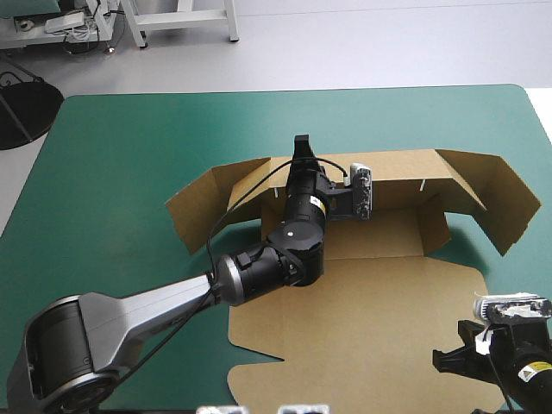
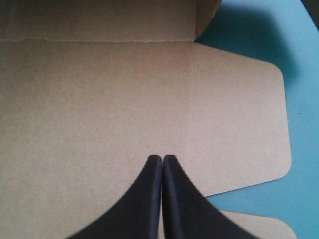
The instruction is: Fold the box
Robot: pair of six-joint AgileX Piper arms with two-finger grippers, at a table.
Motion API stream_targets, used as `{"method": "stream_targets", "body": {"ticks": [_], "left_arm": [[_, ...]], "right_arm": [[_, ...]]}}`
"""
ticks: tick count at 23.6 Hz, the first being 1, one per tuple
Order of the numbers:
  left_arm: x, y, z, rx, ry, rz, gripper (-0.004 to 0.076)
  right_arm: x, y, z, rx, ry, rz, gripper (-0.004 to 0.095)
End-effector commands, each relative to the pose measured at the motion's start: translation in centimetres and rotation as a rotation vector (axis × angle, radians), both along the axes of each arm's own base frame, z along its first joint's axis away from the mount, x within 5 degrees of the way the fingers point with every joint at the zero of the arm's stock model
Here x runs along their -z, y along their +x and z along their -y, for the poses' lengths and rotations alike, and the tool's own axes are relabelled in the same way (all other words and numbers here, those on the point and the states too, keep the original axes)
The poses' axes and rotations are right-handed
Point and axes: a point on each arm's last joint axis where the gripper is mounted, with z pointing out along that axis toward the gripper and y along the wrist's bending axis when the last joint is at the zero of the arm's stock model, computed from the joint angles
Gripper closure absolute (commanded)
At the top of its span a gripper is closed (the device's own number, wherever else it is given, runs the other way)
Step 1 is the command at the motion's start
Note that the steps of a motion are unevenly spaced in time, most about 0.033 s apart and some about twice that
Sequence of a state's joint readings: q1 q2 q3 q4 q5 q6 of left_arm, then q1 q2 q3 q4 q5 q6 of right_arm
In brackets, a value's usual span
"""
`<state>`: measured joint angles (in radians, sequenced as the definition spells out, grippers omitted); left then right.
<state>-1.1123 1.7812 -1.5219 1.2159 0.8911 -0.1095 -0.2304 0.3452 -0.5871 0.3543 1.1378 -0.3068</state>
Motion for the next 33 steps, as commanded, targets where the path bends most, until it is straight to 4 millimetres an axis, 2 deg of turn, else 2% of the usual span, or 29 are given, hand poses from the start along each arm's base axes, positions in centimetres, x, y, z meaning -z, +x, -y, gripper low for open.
{"method": "stream_targets", "body": {"ticks": [1, 6, 10, 12, 13, 14, 15, 16, 17, 18, 19, 20, 23, 24, 26, 28, 33], "left_arm": [[-2.6, -1.3, -0.8, 0.025, -0.098, 0.098, 0.0733], [-0.4, -1.4, -1.1, 0.025, -0.043, 0.057, 0.0733], [0.2, -1.5, -1.1, 0.032, -0.025, 0.049, 0.0732], [0.4, -1.5, -1.1, 0.037, -0.022, 0.046, 0.0732], [0.5, -1.5, -1.1, 0.039, -0.025, 0.042, 0.0732], [0.5, -1.6, -1.0, 0.042, -0.026, 0.042, 0.0732], [0.5, -1.6, -1.0, 0.046, -0.027, 0.041, 0.0732], [0.5, -1.6, -1.0, 0.050, -0.029, 0.041, 0.0732], [0.4, -1.6, -0.9, 0.057, -0.031, 0.042, 0.0732], [0.4, -1.6, -0.9, 0.062, -0.032, 0.041, 0.0732], [0.4, -1.6, -0.8, 0.069, -0.033, 0.042, 0.0732], [0.4, -1.6, -0.8, 0.069, -0.033, 0.042, 0.0732], [0.4, -1.6, -0.8, 0.067, -0.033, 0.043, 0.0732], [0.4, -1.6, -0.8, 0.069, -0.033, 0.042, 0.0732], [0.4, -1.6, -0.8, 0.072, -0.035, 0.042, 0.0732], [0.4, -1.6, -0.8, 0.072, -0.035, 0.042, 0.0732], [0.4, -1.6, -0.8, 0.072, -0.035, 0.042, 0.0732]], "right_arm": [[-2.5, 0.0, -0.1, 0.019, 0.017, 0.110, 0.0921], [-4.9, 0.3, 0.0, 0.036, 0.024, 0.151, 0.0921], [-7.6, 1.9, 0.4, 0.041, 0.027, 0.160, 0.0921], [-10.2, 3.6, 0.8, 0.049, 0.024, 0.195, 0.0921], [-12.1, 5.2, 1.2, 0.057, 0.021, 0.226, 0.0921], [-12.9, 5.9, 1.4, 0.060, 0.020, 0.235, 0.0921], [-14.6, 7.7, 1.9, 0.062, 0.017, 0.244, 0.0921], [-15.2, 8.6, 2.1, 0.062, 0.017, 0.244, 0.0921], [-16.6, 10.8, 2.6, 0.062, 0.017, 0.244, 0.0921], [-17.4, 11.6, 2.8, 0.064, 0.018, 0.251, 0.0921], [-18.2, 14.1, 3.3, 0.061, 0.021, 0.235, 0.0921], [-18.2, 16.5, 3.9, 0.057, 0.026, 0.198, 0.0921], [-17.6, 21.6, 4.8, 0.039, 0.059, 0.114, 0.0921], [-16.8, 23.7, 5.2, 0.037, 0.077, 0.087, 0.0921], [-15.1, 26.5, 5.8, 0.035, 0.098, 0.044, 0.0921], [-13.7, 28.0, 6.2, 0.037, 0.102, 0.008, 0.0921], [-10.7, 30.2, 6.6, 0.007, 0.100, -0.100, 0.0921]]}}
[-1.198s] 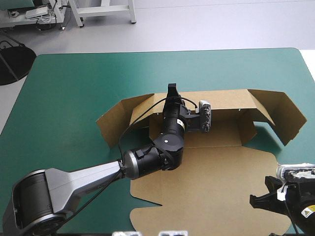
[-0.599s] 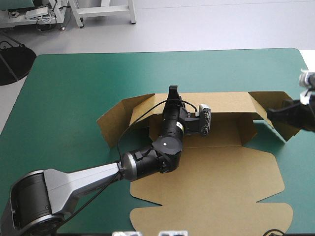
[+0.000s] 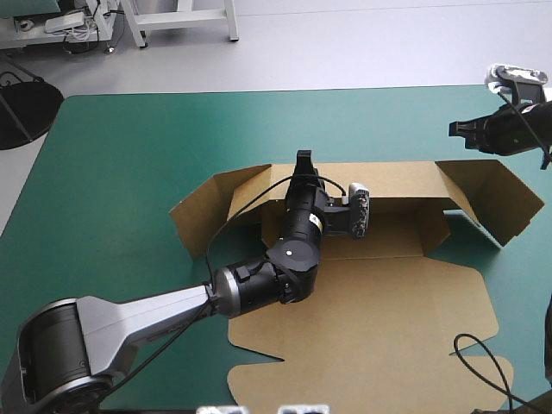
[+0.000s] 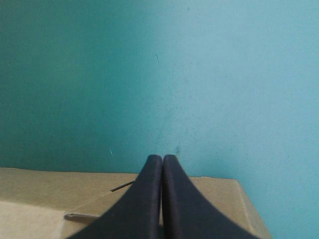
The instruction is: Fold the box
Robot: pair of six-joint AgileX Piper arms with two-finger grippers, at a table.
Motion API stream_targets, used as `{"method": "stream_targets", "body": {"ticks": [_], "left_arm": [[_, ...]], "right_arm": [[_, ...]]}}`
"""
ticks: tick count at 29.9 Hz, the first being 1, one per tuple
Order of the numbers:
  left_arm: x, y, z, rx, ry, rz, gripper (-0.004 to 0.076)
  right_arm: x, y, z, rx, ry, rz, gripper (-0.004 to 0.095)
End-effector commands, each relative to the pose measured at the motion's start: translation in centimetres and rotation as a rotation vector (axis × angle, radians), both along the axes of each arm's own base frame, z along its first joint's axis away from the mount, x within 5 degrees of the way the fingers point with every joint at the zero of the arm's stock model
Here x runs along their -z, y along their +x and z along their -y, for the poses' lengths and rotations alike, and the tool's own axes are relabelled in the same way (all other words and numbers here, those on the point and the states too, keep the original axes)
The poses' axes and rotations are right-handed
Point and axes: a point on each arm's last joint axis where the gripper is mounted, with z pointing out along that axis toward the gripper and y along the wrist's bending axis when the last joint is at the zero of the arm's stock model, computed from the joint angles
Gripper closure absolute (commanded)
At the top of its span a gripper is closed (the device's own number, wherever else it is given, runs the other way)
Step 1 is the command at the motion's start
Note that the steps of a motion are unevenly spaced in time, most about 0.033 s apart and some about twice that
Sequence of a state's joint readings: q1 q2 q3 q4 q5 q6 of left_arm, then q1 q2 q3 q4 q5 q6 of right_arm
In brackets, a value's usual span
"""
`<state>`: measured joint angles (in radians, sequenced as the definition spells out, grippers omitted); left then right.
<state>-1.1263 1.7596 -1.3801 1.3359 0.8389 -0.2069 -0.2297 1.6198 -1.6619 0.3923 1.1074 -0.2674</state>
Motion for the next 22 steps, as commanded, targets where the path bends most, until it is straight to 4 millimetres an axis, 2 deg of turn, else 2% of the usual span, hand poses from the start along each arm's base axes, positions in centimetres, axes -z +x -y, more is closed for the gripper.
{"method": "stream_targets", "body": {"ticks": [1, 6, 12, 22], "left_arm": [[-2.2, -0.7, -0.3, 0.019, -0.086, 0.010, 0.0732], [-2.2, -0.7, -0.5, -0.009, -0.099, 0.006, 0.0732], [-2.2, -0.6, -0.9, -0.081, -0.169, -0.008, 0.0732], [-2.2, -0.6, -0.9, -0.074, -0.172, -0.010, 0.0732]], "right_arm": [[-1.0, 0.2, -0.1, -0.031, -0.003, 0.047, 0.0921], [0.1, 0.1, -0.2, -0.068, 0.000, -0.029, 0.0921], [1.4, -1.1, -0.3, -0.122, -0.036, -0.136, 0.0921], [1.9, -4.1, -1.2, -0.171, -0.034, -0.123, 0.0921]]}}
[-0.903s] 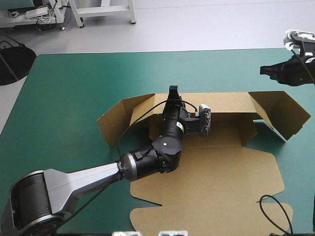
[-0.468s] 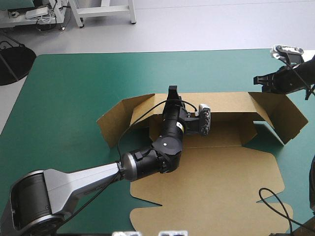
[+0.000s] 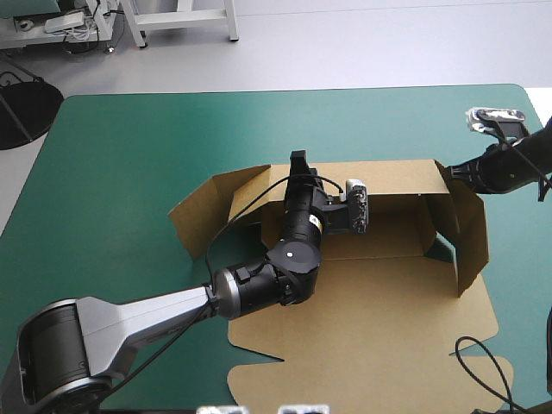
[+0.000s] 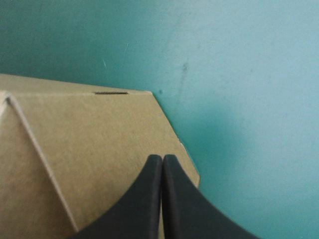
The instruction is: Fold the box
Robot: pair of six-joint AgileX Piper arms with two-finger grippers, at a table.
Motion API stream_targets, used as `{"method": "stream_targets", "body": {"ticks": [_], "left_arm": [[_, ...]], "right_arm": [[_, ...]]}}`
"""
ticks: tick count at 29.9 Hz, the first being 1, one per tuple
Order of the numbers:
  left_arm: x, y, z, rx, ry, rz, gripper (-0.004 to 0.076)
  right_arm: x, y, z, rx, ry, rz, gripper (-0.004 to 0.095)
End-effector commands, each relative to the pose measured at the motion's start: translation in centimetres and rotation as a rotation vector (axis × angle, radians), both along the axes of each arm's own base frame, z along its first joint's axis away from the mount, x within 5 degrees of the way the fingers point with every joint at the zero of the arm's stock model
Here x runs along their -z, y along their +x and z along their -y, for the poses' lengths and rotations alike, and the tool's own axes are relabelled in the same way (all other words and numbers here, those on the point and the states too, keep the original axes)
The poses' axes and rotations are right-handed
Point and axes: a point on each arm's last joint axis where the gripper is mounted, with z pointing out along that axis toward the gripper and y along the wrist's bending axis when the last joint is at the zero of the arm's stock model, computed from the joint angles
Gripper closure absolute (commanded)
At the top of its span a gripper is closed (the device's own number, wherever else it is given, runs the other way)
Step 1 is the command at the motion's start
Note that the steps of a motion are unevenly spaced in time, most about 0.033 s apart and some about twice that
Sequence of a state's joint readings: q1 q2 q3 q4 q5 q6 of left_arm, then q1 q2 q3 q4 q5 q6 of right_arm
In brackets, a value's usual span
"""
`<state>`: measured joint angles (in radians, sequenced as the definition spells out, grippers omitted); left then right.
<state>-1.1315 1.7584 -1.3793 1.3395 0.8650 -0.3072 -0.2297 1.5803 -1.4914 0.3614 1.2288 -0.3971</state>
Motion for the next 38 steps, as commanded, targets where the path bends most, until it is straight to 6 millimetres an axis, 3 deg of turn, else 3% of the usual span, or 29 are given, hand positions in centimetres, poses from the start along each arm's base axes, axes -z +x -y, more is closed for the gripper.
{"method": "stream_targets", "body": {"ticks": [1, 6, 19, 24, 38], "left_arm": [[-2.1, -0.5, -0.7, -0.019, -0.090, 0.006, 0.0732], [-1.9, -0.5, -0.6, -0.017, -0.076, 0.004, 0.0732], [0.7, 0.1, 0.5, -0.019, -0.008, -0.027, 0.0732], [0.9, 0.0, 0.5, -0.024, -0.014, -0.045, 0.0732], [0.9, 0.0, 0.5, -0.026, -0.017, -0.050, 0.0732]], "right_arm": [[-2.2, -1.9, -0.9, -0.033, 0.032, 0.095, 0.0921], [-1.2, -3.2, -1.5, -0.051, 0.052, 0.141, 0.0921], [3.1, -8.0, -3.2, 0.045, 0.131, 0.387, 0.0921], [4.6, -8.1, -2.9, 0.042, 0.090, 0.402, 0.0921], [5.0, -8.7, -3.3, -0.050, 0.062, 0.371, 0.0903]]}}
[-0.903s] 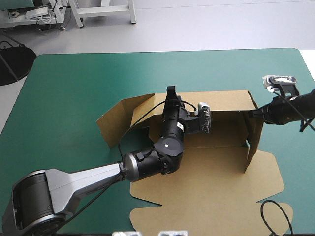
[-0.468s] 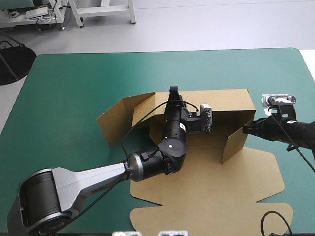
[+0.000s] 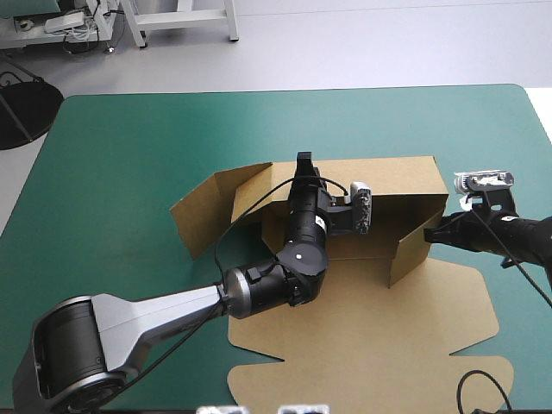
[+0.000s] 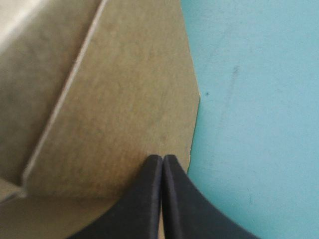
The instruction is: Fold the box
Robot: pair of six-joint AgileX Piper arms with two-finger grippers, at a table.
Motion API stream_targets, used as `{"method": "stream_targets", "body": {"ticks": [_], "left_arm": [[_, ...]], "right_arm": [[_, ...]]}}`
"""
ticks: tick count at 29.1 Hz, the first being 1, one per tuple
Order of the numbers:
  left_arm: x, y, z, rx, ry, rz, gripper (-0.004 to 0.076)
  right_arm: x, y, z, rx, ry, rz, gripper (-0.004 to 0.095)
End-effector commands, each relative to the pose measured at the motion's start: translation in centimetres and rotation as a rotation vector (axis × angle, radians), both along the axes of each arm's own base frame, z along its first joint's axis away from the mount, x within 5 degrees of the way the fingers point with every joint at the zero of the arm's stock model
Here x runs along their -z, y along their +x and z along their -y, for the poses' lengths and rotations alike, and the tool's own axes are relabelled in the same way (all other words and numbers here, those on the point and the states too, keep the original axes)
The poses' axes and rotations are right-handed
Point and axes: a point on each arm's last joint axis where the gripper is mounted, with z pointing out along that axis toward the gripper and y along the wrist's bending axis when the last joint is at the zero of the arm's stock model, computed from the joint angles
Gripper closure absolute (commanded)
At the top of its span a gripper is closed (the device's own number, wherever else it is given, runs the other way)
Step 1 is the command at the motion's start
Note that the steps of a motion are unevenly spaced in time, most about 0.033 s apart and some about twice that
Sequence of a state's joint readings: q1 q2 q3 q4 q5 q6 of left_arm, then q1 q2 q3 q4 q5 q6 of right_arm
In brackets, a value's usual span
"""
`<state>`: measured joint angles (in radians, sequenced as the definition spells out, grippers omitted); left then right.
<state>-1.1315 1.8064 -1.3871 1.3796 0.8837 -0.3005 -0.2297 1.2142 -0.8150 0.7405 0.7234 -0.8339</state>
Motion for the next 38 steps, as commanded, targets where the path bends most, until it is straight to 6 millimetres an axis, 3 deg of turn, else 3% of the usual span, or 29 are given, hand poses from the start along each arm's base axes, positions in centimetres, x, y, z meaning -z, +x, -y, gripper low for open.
{"method": "stream_targets", "body": {"ticks": [1, 7, 11, 26, 34, 37, 38], "left_arm": [[-0.4, -0.5, -0.2, -0.025, -0.082, -0.071, 0.0732], [0.0, -0.4, 0.0, -0.023, -0.066, -0.075, 0.0732], [0.8, -0.3, 0.2, -0.020, -0.019, -0.078, 0.0733], [1.8, -0.1, 0.7, -0.007, -0.008, -0.090, 0.0732], [1.8, 0.0, 0.7, -0.006, -0.007, -0.088, 0.0733], [1.8, -0.1, 0.8, -0.002, -0.005, -0.083, 0.0732], [1.7, -0.1, 0.8, 0.001, -0.001, -0.075, 0.0732]], "right_arm": [[-1.5, -0.5, -0.2, -0.028, -0.011, 0.049, 0.0874], [-2.6, -1.5, -0.1, -0.042, -0.099, 0.097, 0.0639], [-3.3, -2.1, -0.2, -0.072, -0.145, 0.146, 0.0569], [-3.7, -1.5, -0.7, -0.202, -0.203, 0.278, 0.0570], [-1.7, 0.7, -0.4, -0.171, -0.100, 0.211, 0.0575], [-1.0, 1.6, -0.2, -0.127, -0.071, 0.204, 0.0651], [-0.8, 1.9, 0.0, -0.110, -0.064, 0.201, 0.0752]]}}
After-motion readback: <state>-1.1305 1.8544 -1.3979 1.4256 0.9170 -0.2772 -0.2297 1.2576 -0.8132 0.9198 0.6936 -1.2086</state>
